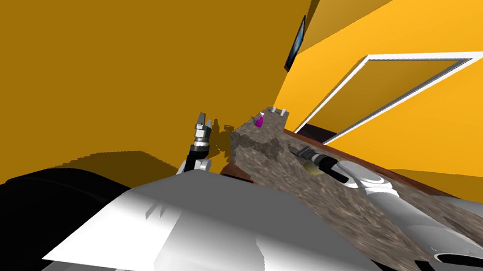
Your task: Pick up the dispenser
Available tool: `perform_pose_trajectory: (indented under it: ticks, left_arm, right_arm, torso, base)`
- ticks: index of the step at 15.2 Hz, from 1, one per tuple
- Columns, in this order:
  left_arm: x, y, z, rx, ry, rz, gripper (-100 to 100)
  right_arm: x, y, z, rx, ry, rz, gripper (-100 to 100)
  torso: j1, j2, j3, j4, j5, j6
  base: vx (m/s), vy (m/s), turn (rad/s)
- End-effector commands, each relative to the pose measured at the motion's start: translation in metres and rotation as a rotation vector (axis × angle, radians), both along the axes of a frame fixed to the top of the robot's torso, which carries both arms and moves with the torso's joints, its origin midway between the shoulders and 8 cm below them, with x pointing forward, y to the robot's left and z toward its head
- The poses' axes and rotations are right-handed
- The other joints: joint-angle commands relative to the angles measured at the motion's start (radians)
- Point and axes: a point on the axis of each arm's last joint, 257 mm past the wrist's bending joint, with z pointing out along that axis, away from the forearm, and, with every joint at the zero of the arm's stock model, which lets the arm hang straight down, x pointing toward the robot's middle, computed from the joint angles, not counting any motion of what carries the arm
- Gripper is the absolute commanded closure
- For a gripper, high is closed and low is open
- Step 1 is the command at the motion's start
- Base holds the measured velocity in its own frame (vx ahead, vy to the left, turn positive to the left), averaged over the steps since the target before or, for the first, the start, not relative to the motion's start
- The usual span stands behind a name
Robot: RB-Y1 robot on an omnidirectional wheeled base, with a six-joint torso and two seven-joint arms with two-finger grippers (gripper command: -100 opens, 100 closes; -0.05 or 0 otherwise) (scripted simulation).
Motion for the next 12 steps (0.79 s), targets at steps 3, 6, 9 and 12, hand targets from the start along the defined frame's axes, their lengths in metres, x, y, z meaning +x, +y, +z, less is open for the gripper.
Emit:
perform_pose_trajectory:
  ticks: [3,6,9,12]
  left_arm:
    - [0.000,0.000,0.000,0.000,0.000,0.000,0]
    - [0.000,0.000,0.000,0.000,0.000,0.000,0]
    - [0.000,0.000,0.000,0.000,0.000,0.000,0]
    - [0.000,0.000,0.000,0.000,0.000,0.000,0]
  right_arm:
    - [-0.016,-0.010,-0.005,-0.021,0.070,0.038,-100]
    - [-0.028,-0.026,-0.006,-0.046,0.119,0.048,-100]
    - [-0.040,-0.041,-0.005,-0.069,0.167,0.057,-100]
    - [-0.053,-0.055,-0.003,-0.088,0.216,0.066,-100]
  torso:
    - [0.000,0.000,0.000,0.000,0.000,0.000]
    - [0.000,-0.001,0.000,0.000,0.000,0.000]
    - [0.000,-0.001,0.000,0.000,0.000,0.000]
    - [0.000,-0.001,-0.001,0.000,0.000,0.000]
  base:
    - [-0.014,-0.009,0.045]
    - [-0.007,-0.005,0.036]
    - [-0.005,-0.009,0.041]
    - [-0.001,-0.010,0.040]
